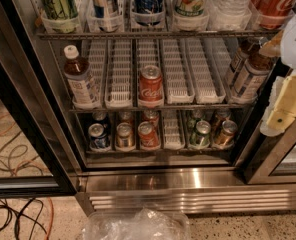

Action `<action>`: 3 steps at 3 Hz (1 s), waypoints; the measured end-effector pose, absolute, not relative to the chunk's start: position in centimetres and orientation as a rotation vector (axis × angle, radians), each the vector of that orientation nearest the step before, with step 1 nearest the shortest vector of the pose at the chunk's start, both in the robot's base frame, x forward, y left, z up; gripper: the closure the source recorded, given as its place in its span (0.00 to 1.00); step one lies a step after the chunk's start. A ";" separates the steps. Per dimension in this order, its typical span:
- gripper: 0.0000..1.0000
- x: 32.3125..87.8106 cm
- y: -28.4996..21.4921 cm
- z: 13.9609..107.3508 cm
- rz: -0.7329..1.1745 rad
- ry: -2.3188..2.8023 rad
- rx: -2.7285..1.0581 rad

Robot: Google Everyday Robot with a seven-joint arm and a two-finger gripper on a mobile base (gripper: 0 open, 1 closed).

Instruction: Pick coke can from middle shelf of fridge

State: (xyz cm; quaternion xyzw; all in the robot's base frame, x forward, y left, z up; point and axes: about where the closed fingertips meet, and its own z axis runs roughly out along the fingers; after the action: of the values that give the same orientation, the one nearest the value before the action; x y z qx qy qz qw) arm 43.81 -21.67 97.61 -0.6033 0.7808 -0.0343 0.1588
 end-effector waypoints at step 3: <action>0.00 42.3 -17.8 93.8 0.155 2.127 -1.506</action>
Offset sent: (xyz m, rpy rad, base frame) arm 0.0017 0.0718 -0.0131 0.7801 -0.2285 -0.0910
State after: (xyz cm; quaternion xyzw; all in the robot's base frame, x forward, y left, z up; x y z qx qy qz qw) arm 42.32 -17.81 93.81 -0.5566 0.7861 0.0573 0.2625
